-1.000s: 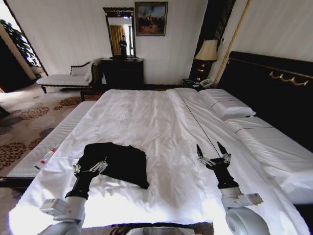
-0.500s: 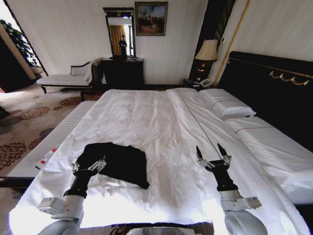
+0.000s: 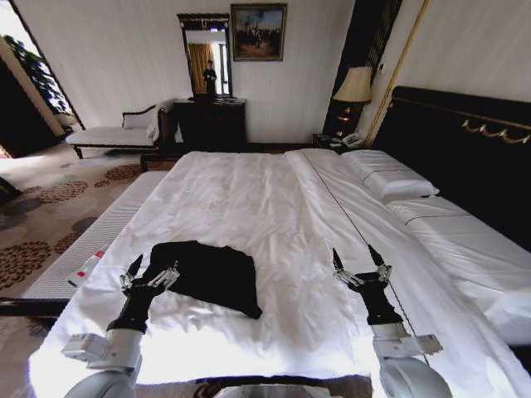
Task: Fold the clothes on the bed.
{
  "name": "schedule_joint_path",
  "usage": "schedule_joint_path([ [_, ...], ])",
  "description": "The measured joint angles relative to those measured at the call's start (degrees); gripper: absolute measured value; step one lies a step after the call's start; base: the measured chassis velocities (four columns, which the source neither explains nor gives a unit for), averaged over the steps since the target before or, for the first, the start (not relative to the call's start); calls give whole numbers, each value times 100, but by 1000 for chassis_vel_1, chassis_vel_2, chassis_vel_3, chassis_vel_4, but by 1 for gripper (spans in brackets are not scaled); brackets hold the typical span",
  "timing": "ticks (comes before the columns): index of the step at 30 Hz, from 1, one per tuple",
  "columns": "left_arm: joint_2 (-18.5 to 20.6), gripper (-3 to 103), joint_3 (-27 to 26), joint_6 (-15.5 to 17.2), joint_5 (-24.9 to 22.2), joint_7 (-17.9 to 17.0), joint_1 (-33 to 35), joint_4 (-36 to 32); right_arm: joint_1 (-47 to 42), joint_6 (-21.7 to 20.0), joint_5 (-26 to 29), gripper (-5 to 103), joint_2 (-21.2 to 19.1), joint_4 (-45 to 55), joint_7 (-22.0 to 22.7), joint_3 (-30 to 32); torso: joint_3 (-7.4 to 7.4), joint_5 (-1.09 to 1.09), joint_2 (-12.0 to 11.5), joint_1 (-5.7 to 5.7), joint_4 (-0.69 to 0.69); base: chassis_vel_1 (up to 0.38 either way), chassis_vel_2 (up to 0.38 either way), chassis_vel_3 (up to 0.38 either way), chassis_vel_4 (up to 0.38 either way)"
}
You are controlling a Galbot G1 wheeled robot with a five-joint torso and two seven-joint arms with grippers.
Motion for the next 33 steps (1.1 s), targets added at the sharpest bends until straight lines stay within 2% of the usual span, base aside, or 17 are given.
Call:
schedule_joint_path([
  [20,-45,100,7,-63,43,-7,20,1,72,111,-124,100,51,-79,32,2,0,-3,0,0,0,300,303,-301,-300],
  [26,-49,100,-12,-98,48,-8,49,1,80,123,-132,100,74,-103,45,8,-1,-6,1,-1,0,139,76,-106,-123],
  [30,-46,100,-25,-102,48,-7,59,0,108,133,-86,100,84,-125,75,14,1,6,-1,0,0,-17,-7,7,10],
  [33,-45,100,-31,-103,47,-6,65,0,113,133,-82,100,89,-126,77,15,1,5,-1,1,-1,-84,-54,50,40],
])
